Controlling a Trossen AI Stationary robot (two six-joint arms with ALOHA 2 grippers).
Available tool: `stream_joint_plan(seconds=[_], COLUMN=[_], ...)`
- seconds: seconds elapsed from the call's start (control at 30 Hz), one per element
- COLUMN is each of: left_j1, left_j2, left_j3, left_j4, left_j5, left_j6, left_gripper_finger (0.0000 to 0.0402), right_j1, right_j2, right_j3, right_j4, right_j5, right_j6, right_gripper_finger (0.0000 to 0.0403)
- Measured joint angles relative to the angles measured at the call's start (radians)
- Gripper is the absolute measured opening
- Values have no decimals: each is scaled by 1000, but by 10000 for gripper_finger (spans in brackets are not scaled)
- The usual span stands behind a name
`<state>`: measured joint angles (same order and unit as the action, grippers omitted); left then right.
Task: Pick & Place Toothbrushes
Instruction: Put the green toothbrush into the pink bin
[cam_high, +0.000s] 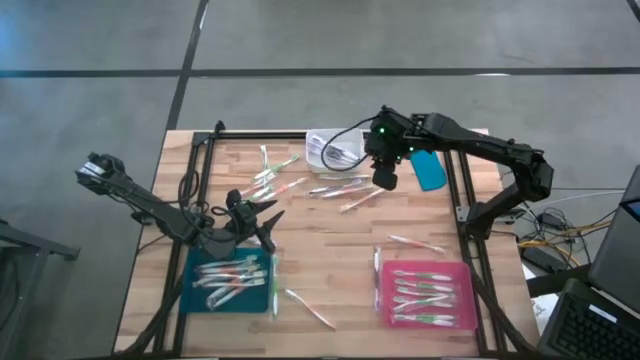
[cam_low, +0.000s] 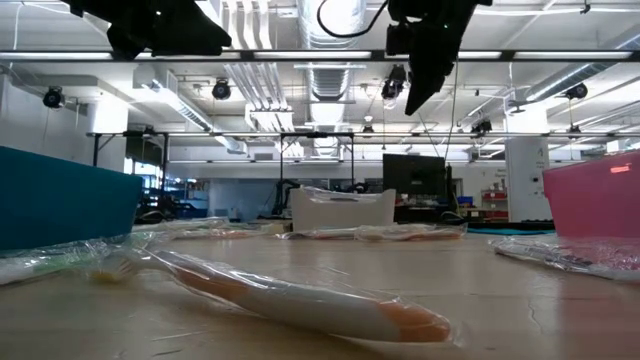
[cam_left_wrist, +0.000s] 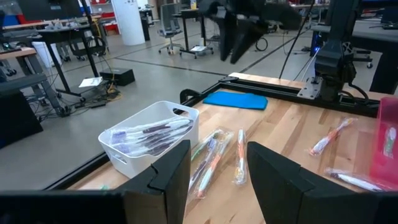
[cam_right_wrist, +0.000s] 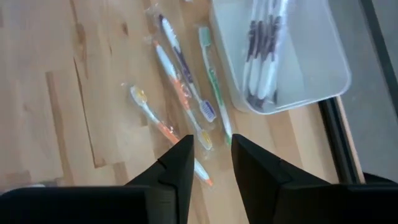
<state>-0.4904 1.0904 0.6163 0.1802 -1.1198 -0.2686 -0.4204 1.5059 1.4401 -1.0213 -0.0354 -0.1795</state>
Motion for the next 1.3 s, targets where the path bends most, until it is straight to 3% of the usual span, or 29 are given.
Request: stream_joint_plan(seconds=[0.23, 0.5, 0.6, 0.77, 1.0, 1.13, 1.3], left_j1=[1, 54, 111, 222, 368, 452, 526], left_j2=[0, -1, -2, -2, -1, -1, 0], left_j3=[0, 7, 48, 151, 271, 279, 254], left_j4=[-1, -107, -228, -565, -1024, -1146, -1216], left_j5=[0, 11, 98, 265, 472, 586, 640], left_j6=[3, -125, -178, -293, -445, -445, -428], left_gripper_finger=[163, 163, 163, 163, 163, 163, 163], right_j1=[63, 156, 183, 223, 242, 244, 247], right_j2=[-1, -2, -2, -1, -1, 0, 0], right_j3=[-95, -221, -281, -398, -497, -522, -526], right_j4=[103, 325, 455, 705, 892, 952, 973], right_j5=[1, 1, 0, 0, 0, 1, 1], right_j6=[-2, 8, 31, 48, 109, 121, 120], right_gripper_finger=[77, 46, 43, 56, 83, 97, 110])
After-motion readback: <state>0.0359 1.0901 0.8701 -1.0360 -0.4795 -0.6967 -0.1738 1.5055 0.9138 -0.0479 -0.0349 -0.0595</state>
